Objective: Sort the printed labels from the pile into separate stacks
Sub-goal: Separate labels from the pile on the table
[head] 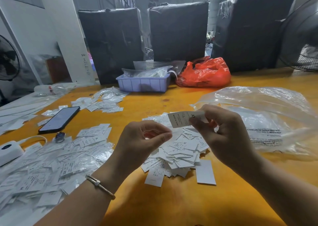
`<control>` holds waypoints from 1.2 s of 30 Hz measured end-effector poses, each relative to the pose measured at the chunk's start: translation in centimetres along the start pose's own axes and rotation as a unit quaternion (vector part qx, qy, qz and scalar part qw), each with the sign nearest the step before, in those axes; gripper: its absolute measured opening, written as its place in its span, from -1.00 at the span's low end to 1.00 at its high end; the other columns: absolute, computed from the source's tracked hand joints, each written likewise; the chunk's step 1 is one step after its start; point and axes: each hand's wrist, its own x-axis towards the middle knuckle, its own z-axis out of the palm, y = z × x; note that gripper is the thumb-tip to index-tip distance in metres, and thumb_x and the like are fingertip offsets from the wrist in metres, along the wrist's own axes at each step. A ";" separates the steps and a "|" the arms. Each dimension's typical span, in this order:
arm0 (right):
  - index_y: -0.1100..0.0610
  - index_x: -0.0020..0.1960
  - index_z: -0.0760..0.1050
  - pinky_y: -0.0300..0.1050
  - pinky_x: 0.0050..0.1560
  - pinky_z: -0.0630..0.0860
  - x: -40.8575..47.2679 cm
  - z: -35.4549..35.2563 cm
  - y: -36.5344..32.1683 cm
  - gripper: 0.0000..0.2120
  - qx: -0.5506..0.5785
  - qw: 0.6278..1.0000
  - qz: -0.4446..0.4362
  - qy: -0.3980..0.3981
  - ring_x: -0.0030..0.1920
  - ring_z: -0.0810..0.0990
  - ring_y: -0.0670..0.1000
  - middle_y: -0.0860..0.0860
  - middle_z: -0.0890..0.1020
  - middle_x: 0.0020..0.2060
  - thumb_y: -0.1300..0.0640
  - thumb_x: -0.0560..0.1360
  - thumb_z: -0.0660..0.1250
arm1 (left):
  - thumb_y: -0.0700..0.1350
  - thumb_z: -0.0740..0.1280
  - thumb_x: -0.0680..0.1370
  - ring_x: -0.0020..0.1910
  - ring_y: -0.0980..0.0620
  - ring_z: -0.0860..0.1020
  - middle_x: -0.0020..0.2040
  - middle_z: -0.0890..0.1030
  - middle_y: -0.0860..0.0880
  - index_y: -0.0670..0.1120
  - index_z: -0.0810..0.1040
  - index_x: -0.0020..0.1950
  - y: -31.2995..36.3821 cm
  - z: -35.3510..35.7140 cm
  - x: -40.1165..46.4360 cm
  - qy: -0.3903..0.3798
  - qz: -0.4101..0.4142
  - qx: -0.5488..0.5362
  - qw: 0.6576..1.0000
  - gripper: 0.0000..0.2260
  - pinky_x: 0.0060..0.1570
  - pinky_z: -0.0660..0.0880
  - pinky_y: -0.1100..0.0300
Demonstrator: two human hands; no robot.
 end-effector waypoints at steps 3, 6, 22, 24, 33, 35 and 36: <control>0.23 -0.23 0.57 0.07 -0.31 0.41 0.1 -0.2 0.0 -0.78 -0.010 1.000 0.006 0.011 -0.31 0.44 0.02 0.01 0.55 -0.36 0.10 0.48 0.28 | 0.06 0.43 0.36 -0.19 0.13 0.66 -0.19 0.71 0.11 0.02 0.70 -0.13 -0.1 0.0 0.1 0.005 0.003 -0.002 1.000 -0.82 -0.13 0.59 0.30; 0.15 -0.30 0.51 0.06 -0.34 0.41 0.1 -0.2 0.0 -0.79 -0.016 1.000 0.010 0.012 -0.32 0.44 0.01 0.00 0.55 -0.36 0.10 0.48 0.29 | 0.04 0.43 0.35 -0.19 0.14 0.66 -0.19 0.71 0.11 0.02 0.70 -0.13 -0.1 0.0 0.1 0.009 0.008 -0.001 1.000 -0.83 -0.13 0.58 0.31; 0.13 -0.24 0.59 0.05 -0.34 0.43 0.2 -0.1 1.4 -0.86 -0.022 0.991 0.041 -0.122 -0.31 0.47 0.02 -0.04 0.57 -0.33 0.21 0.50 0.39 | -0.07 0.40 0.53 -0.14 0.03 0.64 -0.19 0.70 0.04 -0.04 0.68 -0.15 -1.1 0.0 0.4 -0.032 -0.031 0.049 0.998 -0.90 -0.07 0.56 0.02; 0.15 -0.21 0.62 0.01 -0.32 0.40 0.1 0.0 1.6 -0.88 -0.014 0.987 0.066 -0.145 -0.31 0.45 0.02 -0.01 0.57 -0.32 0.20 0.51 0.38 | -0.09 0.41 0.53 -0.15 0.01 0.62 -0.19 0.69 0.03 -0.04 0.67 -0.18 -1.1 0.1 0.3 -0.048 -0.043 0.040 0.997 -0.89 -0.13 0.58 0.03; 0.17 -0.10 0.60 0.00 -0.25 0.48 -0.3 0.6 1.2 -0.91 0.050 0.981 0.092 -0.163 -0.28 0.54 0.02 0.04 0.60 -0.31 0.16 0.46 0.43 | -0.10 0.44 0.49 -0.15 -0.05 0.63 -0.21 0.69 -0.05 -0.14 0.69 -0.13 -0.6 0.6 0.3 -0.072 -0.046 0.013 0.996 -0.89 -0.10 0.55 -0.04; 0.12 0.00 0.60 -0.04 -0.24 0.56 -0.1 0.3 1.0 -0.83 0.114 0.984 0.104 -0.091 -0.27 0.60 0.04 0.03 0.64 -0.28 0.25 0.42 0.47 | -0.07 0.44 0.47 -0.16 -0.07 0.64 -0.20 0.70 -0.08 -0.14 0.68 -0.14 -0.4 0.6 0.3 -0.057 -0.065 -0.021 0.996 -0.87 -0.17 0.54 0.02; 0.14 -0.01 0.60 -0.03 -0.22 0.60 -0.1 0.2 1.1 -0.81 0.146 0.981 0.107 -0.064 -0.27 0.63 0.06 0.06 0.66 -0.28 0.31 0.41 0.47 | -0.07 0.43 0.47 -0.20 -0.03 0.65 -0.21 0.71 -0.08 -0.15 0.68 -0.14 -0.4 0.6 0.3 -0.054 -0.076 -0.042 0.995 -0.86 -0.22 0.52 0.09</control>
